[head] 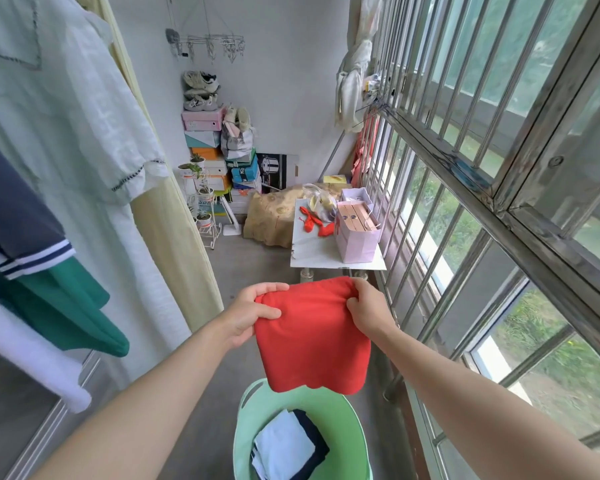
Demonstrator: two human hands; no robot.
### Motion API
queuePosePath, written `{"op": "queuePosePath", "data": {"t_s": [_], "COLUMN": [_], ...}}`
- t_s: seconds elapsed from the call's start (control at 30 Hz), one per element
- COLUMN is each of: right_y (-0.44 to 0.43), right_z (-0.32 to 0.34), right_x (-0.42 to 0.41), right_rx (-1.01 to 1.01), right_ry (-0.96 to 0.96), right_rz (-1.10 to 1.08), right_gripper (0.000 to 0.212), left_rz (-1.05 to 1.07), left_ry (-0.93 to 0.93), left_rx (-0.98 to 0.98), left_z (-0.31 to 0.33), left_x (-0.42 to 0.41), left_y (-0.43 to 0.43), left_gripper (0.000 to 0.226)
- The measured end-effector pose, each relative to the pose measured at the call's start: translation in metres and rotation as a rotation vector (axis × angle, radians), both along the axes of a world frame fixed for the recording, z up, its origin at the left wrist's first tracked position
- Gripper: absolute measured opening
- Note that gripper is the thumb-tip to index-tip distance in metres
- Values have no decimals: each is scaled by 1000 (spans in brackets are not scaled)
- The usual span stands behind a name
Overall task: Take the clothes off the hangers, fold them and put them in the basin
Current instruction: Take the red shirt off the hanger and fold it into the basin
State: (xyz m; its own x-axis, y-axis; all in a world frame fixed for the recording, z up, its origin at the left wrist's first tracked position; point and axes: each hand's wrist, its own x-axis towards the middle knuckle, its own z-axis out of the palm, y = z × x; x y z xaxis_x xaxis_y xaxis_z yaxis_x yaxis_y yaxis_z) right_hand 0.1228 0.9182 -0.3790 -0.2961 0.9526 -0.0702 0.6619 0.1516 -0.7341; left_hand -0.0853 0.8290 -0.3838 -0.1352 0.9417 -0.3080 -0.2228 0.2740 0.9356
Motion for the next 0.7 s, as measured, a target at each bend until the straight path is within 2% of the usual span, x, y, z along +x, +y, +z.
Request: {"op": "queuePosePath", "data": {"t_s": [0.07,0.23,0.33,0.4,0.57,0.63,0.7], "right_y": [0,-4,-8,-10,-12,-11,-10], "right_z": [1,8,4,-2,-5,-5,-8], "right_x": [0,-2,-5,-7,-10,-11,-12], "right_rx": [9,16,178,288,454,482,497], "right_ry": [13,-94,-239,-347,-483,-550,-580], "right_rz": [-9,168,373,444,378,396,422], "right_gripper": [54,64,89,99,93,83,62], "left_rz": [22,57,78,75,4,-34,-45], "left_ry": [4,21,21,24,-9,-43,-105], "left_rx": [-3,-68,-70,-69,-67,-80,-101], "left_z": [1,-1,2,5,11,11,8], "left_x": [1,1,2,4,7,6,3], "left_y": [4,8,8,8,4,1,-3], "left_gripper": [53,62,62,63,68,66,64]}}
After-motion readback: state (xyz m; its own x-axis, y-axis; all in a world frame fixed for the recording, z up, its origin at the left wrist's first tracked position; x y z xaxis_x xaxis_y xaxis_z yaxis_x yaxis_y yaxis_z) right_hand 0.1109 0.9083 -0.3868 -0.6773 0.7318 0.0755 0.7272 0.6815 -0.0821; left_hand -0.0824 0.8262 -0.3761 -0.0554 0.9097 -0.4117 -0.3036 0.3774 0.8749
